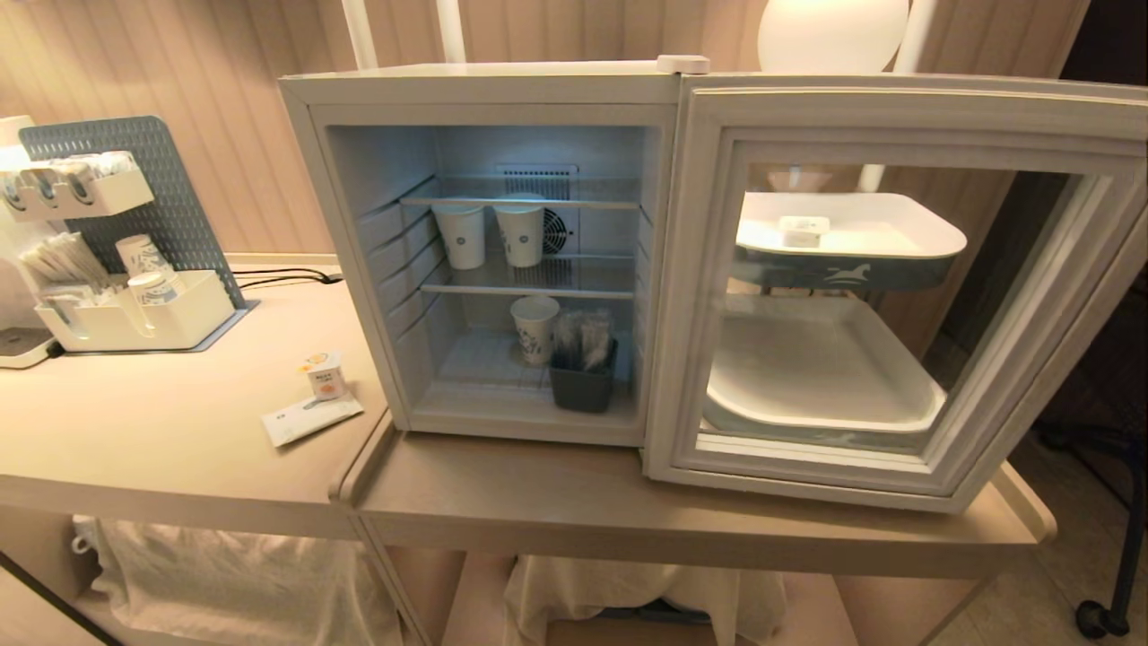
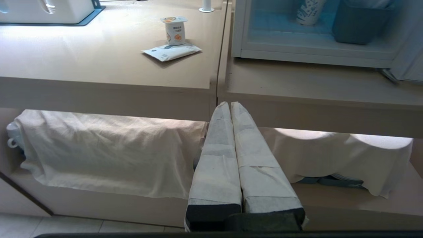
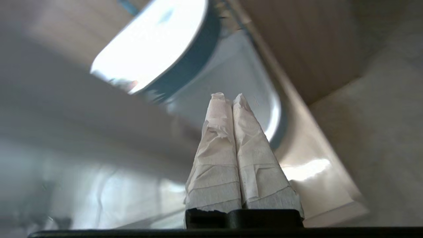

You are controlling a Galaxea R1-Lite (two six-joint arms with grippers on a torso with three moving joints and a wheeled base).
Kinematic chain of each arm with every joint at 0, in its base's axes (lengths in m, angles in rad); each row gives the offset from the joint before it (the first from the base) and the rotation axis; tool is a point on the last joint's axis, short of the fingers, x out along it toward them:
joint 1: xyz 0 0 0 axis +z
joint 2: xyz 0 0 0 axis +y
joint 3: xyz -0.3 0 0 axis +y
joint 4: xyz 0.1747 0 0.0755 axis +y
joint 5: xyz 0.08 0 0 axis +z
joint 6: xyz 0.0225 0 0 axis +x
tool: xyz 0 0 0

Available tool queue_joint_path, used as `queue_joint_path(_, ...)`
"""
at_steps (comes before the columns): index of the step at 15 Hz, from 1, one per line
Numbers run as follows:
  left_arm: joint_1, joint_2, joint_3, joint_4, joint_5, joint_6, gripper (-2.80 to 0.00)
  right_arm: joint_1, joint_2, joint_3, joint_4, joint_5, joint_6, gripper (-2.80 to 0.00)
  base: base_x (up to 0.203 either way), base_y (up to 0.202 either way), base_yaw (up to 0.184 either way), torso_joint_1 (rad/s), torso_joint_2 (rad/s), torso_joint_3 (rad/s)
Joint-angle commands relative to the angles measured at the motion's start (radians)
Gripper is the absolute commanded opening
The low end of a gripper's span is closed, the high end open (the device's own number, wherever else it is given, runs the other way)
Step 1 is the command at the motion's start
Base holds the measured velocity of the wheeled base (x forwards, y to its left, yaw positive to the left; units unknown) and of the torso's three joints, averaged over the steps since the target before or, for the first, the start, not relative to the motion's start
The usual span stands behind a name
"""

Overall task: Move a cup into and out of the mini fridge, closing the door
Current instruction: Close the freezer door

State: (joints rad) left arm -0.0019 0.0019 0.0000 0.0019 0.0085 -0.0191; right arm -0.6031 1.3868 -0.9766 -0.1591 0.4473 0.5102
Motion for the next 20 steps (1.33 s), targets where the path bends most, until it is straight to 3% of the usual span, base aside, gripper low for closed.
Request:
queue_joint_path(1, 0.000, 0.000, 0.002, 0.000, 0.001, -0.001, -2.80, -0.066, -0.012, 0.017, -0.013, 0.173, 0.007, -2.80, 0.000, 0.000, 0.000, 0.000, 0.00, 0.000)
queue_joint_path(2, 0.000, 0.000, 0.002, 0.000, 0.001, -0.001, -2.80, -0.075, -0.007, 0.019, -0.013, 0.219, 0.001, -2.80, 0.000, 0.000, 0.000, 0.000, 0.00, 0.000)
queue_joint_path(6, 0.000, 0.000, 0.002, 0.000, 0.001, -0.002, -2.80, -0.098, 0.145, 0.003, -0.019, 0.545, -0.037, -2.80, 0.000, 0.000, 0.000, 0.000, 0.00, 0.000)
queue_joint_path(8, 0.000, 0.000, 0.002, 0.000, 0.001, -0.002, -2.80, -0.101, 0.274, -0.026, -0.051, 0.627, -0.066, -2.80, 0.000, 0.000, 0.000, 0.000, 0.00, 0.000)
queue_joint_path(13, 0.000, 0.000, 0.002, 0.000, 0.001, -0.002, -2.80, -0.117, 0.550, -0.146, -0.270, 0.660, -0.075, -2.80, 0.000, 0.000, 0.000, 0.000, 0.00, 0.000)
queue_joint_path(18, 0.000, 0.000, 0.002, 0.000, 0.002, -0.004, -2.80, -0.117, 0.720, -0.337, -0.280, 0.629, -0.063, -2.80, 0.000, 0.000, 0.000, 0.000, 0.00, 0.000)
queue_joint_path(20, 0.000, 0.000, 0.002, 0.000, 0.002, -0.004, -2.80, -0.088, 0.795, -0.425, -0.280, 0.604, 0.002, -2.80, 0.000, 0.000, 0.000, 0.000, 0.00, 0.000)
